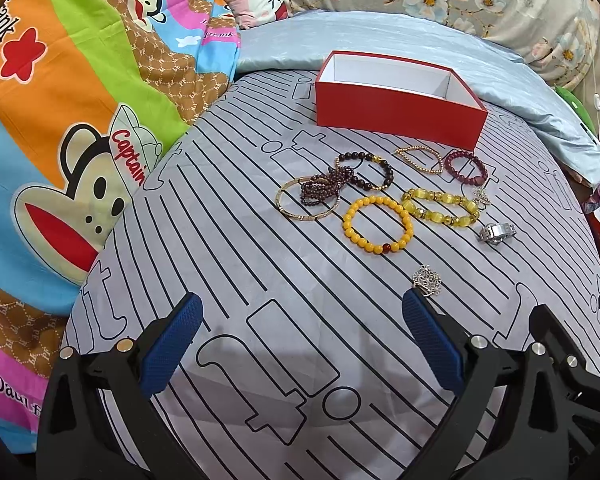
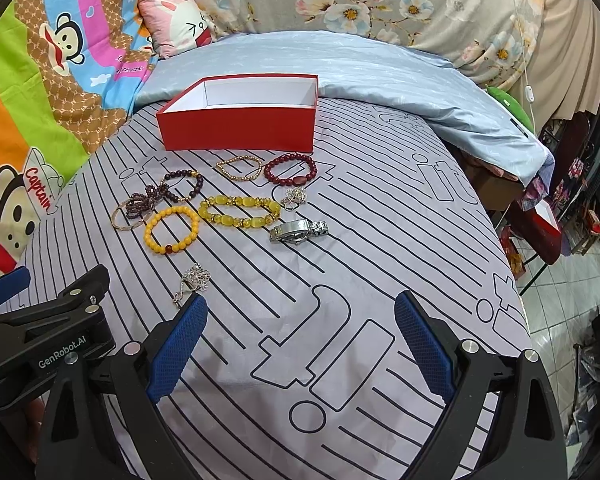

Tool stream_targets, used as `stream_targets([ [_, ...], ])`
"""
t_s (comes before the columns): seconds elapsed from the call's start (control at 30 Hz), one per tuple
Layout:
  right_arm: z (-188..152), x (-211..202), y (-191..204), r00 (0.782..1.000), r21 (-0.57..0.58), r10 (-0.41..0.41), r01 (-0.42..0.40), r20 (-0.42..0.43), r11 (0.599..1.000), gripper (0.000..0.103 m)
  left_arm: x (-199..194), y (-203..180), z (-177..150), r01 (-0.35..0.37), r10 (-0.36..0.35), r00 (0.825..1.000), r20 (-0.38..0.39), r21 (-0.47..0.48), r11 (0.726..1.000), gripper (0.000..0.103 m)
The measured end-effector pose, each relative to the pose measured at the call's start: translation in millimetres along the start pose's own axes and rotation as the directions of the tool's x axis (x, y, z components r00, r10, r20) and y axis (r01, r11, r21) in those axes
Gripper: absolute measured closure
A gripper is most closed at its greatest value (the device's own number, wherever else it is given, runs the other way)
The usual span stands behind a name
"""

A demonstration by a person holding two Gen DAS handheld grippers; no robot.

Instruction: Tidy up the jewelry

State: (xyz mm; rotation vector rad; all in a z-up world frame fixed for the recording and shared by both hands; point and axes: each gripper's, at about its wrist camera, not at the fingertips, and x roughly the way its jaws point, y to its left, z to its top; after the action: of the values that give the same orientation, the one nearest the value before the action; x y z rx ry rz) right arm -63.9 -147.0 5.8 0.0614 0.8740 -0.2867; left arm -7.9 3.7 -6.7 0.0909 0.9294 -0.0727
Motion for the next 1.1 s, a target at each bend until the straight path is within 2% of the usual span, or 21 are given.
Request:
stream_targets([
  [1.1,0.4,0.8,-0.1,1.000,-0.001,-0.001,0.001,-0.004,1.000,0.012,1.9,0.7,-0.5,0.001,-0.001,1.000,-0.003,-0.001,1.000,0.008],
])
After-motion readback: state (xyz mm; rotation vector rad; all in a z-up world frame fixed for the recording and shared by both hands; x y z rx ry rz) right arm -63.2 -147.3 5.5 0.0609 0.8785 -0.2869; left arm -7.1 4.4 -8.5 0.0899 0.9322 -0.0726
